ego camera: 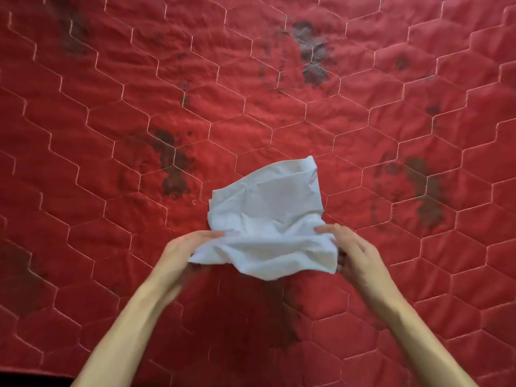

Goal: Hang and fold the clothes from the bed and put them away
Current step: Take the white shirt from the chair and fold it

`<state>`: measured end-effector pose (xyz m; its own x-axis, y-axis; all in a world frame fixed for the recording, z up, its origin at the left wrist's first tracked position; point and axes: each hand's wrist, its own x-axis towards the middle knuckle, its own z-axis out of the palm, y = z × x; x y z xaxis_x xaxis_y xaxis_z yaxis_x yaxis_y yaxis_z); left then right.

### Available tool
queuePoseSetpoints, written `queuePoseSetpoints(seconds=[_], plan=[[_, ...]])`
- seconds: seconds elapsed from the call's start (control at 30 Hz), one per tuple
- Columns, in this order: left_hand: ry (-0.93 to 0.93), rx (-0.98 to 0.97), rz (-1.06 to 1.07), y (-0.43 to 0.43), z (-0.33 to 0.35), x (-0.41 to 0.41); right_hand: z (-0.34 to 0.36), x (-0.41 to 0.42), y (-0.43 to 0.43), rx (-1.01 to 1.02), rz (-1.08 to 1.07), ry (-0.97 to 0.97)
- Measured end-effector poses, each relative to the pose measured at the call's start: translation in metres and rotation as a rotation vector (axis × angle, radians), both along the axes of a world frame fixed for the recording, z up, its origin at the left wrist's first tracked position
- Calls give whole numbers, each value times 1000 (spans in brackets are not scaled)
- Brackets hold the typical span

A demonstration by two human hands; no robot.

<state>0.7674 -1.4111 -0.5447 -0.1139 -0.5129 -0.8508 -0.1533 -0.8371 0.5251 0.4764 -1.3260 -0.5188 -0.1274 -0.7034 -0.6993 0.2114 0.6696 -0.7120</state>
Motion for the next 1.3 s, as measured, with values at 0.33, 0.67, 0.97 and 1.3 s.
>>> queuePoseSetpoints(seconds=[0.33,0.67,0.97,1.3], plan=[[-823,-585,-577,-51,-76,-52,-99,-8,-90,206,275,712],[-979,-897,-1006,-9,-114,-85,-109,2,-26,210,27,678],[-943,-1040,-900,-17,-105,-123,-124,-2,-74,1,121,891],[-801,-1184,-924,-42,-117,-119,-135,-21,-108,-505,282,787]])
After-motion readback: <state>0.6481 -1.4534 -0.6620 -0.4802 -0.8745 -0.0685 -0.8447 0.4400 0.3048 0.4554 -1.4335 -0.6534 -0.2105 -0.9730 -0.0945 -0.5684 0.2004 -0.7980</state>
